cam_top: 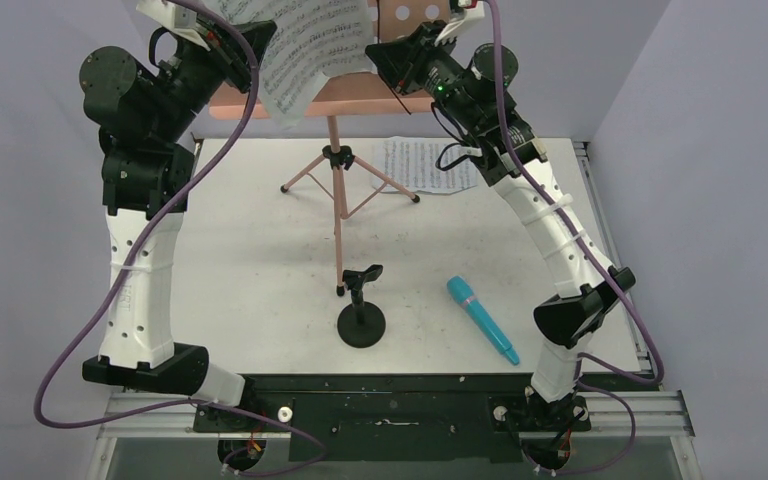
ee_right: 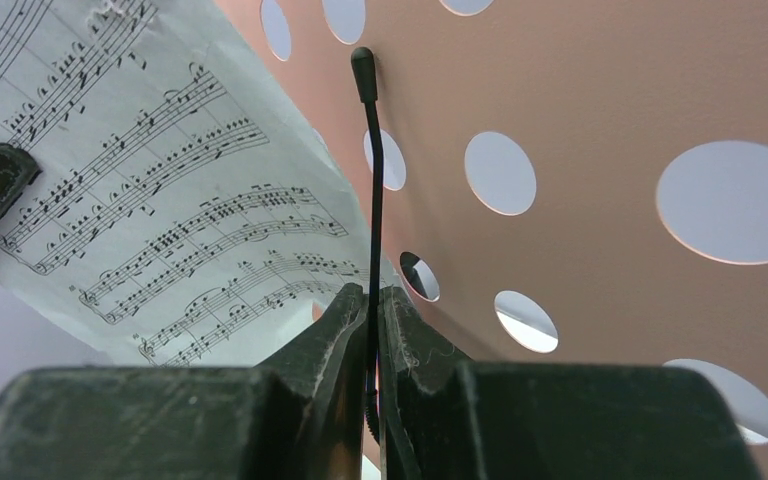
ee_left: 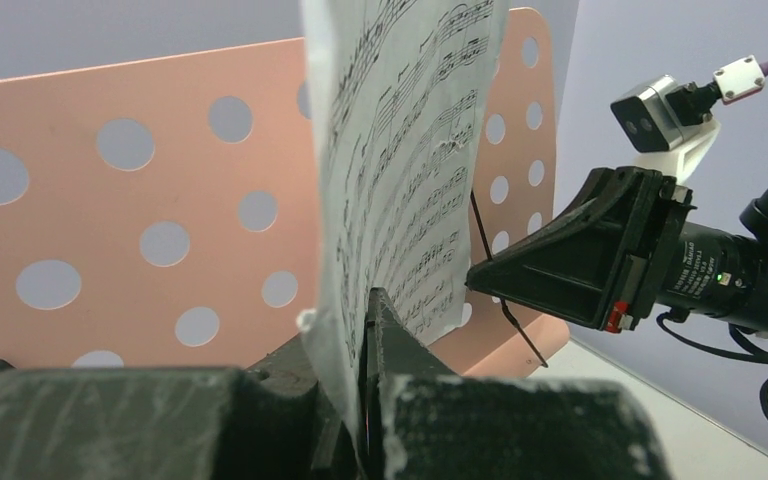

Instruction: Set up the instrument practice props

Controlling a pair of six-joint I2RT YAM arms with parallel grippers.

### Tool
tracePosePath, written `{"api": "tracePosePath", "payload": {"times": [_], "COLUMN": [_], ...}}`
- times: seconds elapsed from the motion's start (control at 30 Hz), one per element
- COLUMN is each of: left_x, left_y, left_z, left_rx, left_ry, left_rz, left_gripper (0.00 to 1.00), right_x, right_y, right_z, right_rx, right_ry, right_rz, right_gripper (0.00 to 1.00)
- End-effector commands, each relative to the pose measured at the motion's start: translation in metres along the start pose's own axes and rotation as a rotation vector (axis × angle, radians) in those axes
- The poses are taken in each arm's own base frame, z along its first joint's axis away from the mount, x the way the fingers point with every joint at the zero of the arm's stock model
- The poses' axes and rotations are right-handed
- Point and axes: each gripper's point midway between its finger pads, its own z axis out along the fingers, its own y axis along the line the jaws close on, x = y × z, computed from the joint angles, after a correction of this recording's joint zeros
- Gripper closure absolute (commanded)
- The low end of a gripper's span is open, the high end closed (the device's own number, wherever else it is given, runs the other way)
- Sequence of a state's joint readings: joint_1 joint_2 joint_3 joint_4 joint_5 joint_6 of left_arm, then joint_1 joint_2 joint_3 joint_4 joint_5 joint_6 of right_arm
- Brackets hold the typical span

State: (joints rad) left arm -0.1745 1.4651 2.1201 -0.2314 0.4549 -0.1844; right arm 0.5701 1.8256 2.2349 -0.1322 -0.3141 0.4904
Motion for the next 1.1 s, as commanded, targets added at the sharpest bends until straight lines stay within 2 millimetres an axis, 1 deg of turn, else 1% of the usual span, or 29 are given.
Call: {"api": "tracePosePath", "payload": {"times": [0.0,0.13,0.17,0.2,0.4,0.73,0.93,1.07], "left_x": [-0.017,-0.017,-0.016,-0.017,-0.011,-0.015,-0.016,-0.019], "left_y": [0.006,0.012,0.013,0.013,0.014,0.013,0.009,0.000], "left_z": [-0.001,0.002,0.003,0.004,0.006,0.010,0.011,0.012], "left_rx": [-0.035,-0.063,-0.062,-0.060,-0.055,-0.046,-0.021,0.014], "left_ry": [-0.031,-0.031,-0.030,-0.031,-0.019,-0.033,-0.029,-0.043], "left_rz": [0.034,0.019,0.018,0.018,0.030,0.018,0.028,0.025], "left_gripper": [1.00,1.00,1.00,1.00,1.00,1.00,1.00,1.00], "right_x": [-0.043,-0.045,-0.040,-0.047,-0.048,-0.053,-0.053,-0.055], "right_y": [0.020,0.024,0.024,0.028,0.043,0.072,0.074,0.074], "right_z": [-0.017,-0.021,-0.022,-0.024,-0.031,-0.043,-0.047,-0.049], "right_rx": [-0.035,-0.056,-0.059,-0.077,-0.163,-0.321,-0.334,-0.331], "right_ry": [-0.112,-0.126,-0.116,-0.143,-0.159,-0.202,-0.210,-0.217], "right_rz": [-0.052,-0.068,-0.070,-0.081,-0.142,-0.230,-0.243,-0.248], "right_gripper": [0.95,0.95,0.95,0.95,0.95,0.95,0.95,0.95]}}
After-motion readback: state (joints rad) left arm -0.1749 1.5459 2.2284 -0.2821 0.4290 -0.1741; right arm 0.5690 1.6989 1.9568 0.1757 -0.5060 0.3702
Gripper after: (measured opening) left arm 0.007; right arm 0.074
